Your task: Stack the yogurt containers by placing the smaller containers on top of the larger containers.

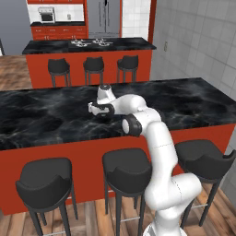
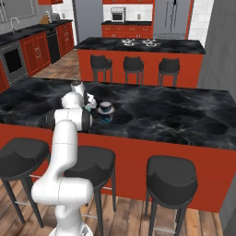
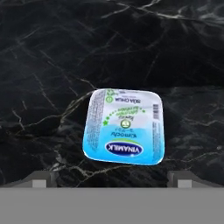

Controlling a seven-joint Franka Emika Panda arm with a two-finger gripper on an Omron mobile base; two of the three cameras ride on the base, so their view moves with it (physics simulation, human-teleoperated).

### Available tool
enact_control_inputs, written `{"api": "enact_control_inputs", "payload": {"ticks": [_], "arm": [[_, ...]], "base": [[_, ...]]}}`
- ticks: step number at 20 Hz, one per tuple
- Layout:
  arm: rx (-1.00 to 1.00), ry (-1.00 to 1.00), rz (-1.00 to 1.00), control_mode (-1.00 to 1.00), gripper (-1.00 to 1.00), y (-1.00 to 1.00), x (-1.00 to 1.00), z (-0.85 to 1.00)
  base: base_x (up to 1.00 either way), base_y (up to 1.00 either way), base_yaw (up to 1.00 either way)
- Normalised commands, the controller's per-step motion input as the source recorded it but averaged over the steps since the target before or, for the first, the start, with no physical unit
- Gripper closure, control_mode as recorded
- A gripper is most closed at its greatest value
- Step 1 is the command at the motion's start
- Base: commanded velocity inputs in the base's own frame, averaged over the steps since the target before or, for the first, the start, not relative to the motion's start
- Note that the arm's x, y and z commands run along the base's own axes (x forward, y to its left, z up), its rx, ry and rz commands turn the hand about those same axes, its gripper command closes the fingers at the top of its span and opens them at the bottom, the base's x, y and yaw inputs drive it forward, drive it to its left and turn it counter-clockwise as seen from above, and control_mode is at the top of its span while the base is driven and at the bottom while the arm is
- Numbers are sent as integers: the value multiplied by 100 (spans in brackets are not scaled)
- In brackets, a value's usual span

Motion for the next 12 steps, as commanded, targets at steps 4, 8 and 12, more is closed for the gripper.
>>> {"api": "enact_control_inputs", "payload": {"ticks": [4, 8, 12], "arm": [[0, 0, 0, -100, -100, 0, 1, -6], [0, 0, 0, -100, -100, 0, 6, -1], [0, 0, 0, -100, -100, 0, 9, 0]], "base": [[0, 0, 0], [0, 0, 0], [0, 0, 0]]}}
